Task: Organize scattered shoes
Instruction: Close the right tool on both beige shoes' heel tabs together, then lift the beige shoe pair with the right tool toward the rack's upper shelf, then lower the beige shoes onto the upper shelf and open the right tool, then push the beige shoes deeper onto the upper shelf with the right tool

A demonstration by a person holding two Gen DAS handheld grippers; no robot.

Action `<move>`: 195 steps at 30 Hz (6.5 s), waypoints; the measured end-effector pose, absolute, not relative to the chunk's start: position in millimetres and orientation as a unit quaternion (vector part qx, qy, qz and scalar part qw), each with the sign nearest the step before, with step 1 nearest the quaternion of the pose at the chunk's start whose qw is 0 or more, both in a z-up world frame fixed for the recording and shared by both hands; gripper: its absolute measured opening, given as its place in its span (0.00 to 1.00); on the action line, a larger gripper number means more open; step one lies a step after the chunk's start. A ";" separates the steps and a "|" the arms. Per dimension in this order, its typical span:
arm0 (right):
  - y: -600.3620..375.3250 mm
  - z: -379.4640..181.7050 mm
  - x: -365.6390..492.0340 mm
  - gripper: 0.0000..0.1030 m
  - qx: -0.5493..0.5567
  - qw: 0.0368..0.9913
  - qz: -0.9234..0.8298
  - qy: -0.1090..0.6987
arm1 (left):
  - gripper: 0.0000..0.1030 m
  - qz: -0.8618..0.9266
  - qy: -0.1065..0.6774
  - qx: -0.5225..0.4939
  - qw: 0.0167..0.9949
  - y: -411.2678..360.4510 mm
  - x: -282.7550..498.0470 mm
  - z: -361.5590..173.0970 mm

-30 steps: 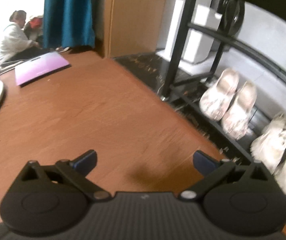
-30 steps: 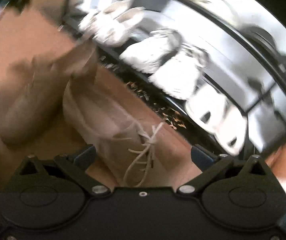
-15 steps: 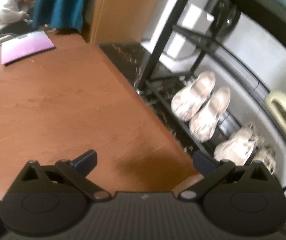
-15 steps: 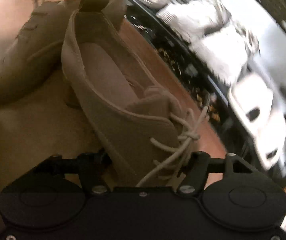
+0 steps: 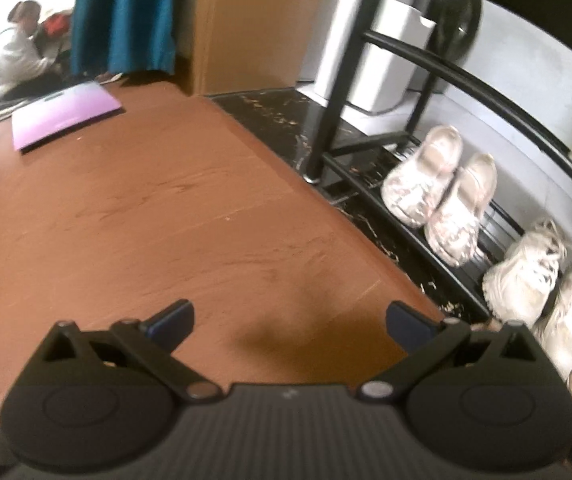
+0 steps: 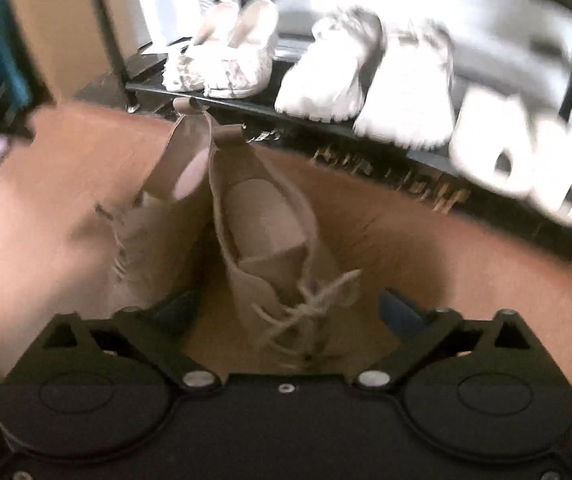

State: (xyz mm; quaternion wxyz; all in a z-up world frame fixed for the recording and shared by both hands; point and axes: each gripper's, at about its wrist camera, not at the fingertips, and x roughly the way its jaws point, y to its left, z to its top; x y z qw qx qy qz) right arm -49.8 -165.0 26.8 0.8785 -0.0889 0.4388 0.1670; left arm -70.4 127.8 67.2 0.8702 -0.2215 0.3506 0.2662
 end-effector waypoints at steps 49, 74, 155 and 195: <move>-122.9 61.2 -31.3 0.64 0.107 0.893 0.201 0.387 | 0.99 0.286 0.361 -0.214 0.861 125.9 -51.1 46.4; -56.3 -16.9 -7.2 0.09 0.032 0.960 0.059 0.271 | 0.99 0.289 0.394 -0.228 0.842 132.7 -37.6 20.8; 5.3 183.7 190.2 0.52 -0.006 0.986 0.113 0.122 | 0.99 0.309 0.347 -0.222 0.857 129.7 -22.0 12.6; 88.1 169.4 231.9 0.78 -0.019 0.983 0.146 0.112 | 0.99 0.300 0.370 -0.232 0.848 130.6 -16.4 3.3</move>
